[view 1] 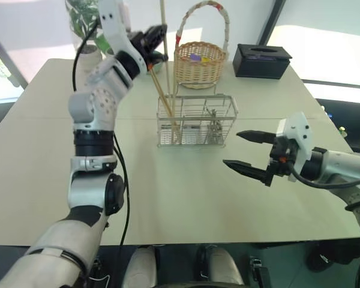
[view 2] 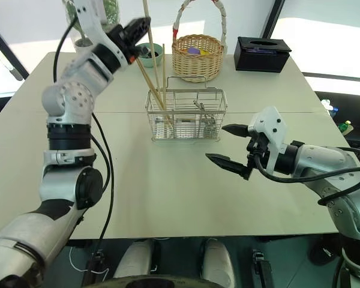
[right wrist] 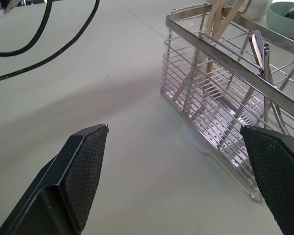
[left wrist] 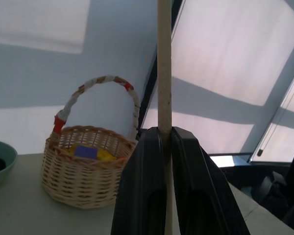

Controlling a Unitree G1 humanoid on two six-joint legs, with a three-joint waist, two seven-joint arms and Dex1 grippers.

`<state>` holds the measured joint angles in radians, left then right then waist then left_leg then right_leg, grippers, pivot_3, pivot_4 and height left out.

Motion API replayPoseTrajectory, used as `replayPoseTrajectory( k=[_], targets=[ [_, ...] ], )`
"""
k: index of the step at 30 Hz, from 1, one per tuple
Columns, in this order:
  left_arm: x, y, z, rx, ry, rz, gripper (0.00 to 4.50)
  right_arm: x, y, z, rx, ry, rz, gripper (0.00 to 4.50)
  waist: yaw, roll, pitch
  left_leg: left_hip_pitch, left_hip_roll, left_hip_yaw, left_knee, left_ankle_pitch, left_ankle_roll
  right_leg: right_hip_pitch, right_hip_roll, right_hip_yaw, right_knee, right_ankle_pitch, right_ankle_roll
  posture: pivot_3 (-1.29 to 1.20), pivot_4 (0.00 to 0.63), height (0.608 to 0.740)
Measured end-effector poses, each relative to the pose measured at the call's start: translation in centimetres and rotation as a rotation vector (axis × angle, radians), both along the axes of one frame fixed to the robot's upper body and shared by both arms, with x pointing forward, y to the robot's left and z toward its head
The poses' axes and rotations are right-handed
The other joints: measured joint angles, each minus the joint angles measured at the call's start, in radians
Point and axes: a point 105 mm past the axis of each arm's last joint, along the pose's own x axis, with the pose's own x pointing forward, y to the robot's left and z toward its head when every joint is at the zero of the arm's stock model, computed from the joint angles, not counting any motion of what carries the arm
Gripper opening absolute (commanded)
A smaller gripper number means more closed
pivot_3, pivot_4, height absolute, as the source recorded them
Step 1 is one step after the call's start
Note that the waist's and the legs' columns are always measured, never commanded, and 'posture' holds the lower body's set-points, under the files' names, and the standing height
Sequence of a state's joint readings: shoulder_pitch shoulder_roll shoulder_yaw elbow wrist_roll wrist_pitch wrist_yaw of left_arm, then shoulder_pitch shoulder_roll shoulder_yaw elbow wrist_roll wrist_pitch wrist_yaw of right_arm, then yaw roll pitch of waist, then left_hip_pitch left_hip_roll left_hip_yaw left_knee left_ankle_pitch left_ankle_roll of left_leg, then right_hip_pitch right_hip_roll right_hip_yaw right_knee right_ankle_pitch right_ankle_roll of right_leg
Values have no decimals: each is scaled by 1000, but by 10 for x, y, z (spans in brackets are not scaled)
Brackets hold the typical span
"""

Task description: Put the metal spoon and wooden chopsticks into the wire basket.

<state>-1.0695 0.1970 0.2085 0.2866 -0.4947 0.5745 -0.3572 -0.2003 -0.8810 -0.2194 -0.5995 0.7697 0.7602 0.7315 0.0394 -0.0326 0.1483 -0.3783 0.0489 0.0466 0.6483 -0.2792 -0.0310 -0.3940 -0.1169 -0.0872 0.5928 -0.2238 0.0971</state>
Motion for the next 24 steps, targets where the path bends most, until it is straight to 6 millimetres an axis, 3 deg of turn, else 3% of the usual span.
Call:
replayPoseTrajectory(
  k=[3, 4, 6, 9, 12, 15, 20, 24],
  targets=[
    [0, -3, -9, 15, 2, 4, 42, 0, 0, 1, 1, -5, -6, 4500, 1, 0, 0, 0, 0, 0, 0, 0, 0, 0, 0, 0, -1, -1, -2, 0, 150, 717],
    [-1, -4, -12, 18, 2, 4, 396, 0, 0, 1, 2, -5, -8, 4500, 0, 0, 0, 0, 0, 0, 0, 0, 0, 0, 0, 0, -1, -2, -3, 0, 150, 717],
    [-1, -7, -18, 18, 9, 0, 1166, 1, 0, 2, 7, -6, -9, 4500, 0, 0, 0, 0, 0, 0, 0, 0, 0, 0, 0, 0, -1, -2, -3, 0, 150, 717],
    [-3, -13, -27, 0, 30, -14, 2741, 2, 1, 6, 9, -21, -9, 4500, 0, 0, 0, -1, 0, 0, 0, 0, 0, 0, 0, 0, -1, -2, -3, 0, 150, 717],
    [-9, -13, -18, -14, -6, -22, 4316, 5, -1, 8, 14, -28, -17, 4500, 0, 0, 0, -1, 0, 0, 0, 0, 0, -1, 0, 0, -1, -2, -3, 0, 150, 717],
    [-10, -2, -10, 6, -31, 9, 4490, 6, -1, 9, 14, -30, -18, 4500, -3, 0, 0, -1, 0, 0, 0, 0, 0, -1, 0, 0, 0, -2, -3, 0, 150, 717],
    [-9, 53, 17, 141, -115, 148, 4490, 15, -8, 12, 13, -39, -43, 4500, -5, 1, 0, -1, 0, 0, 0, 0, 0, -2, 1, 0, 1, -2, -3, 0, 150, 717],
    [-22, 92, 28, 374, -183, 174, 4490, 20, -14, 13, -1, -49, -44, 4500, -2, 1, 0, -2, 0, 0, -1, 0, 0, -3, 0, 0, 0, -2, -3, 0, 150, 717]
  ],
)
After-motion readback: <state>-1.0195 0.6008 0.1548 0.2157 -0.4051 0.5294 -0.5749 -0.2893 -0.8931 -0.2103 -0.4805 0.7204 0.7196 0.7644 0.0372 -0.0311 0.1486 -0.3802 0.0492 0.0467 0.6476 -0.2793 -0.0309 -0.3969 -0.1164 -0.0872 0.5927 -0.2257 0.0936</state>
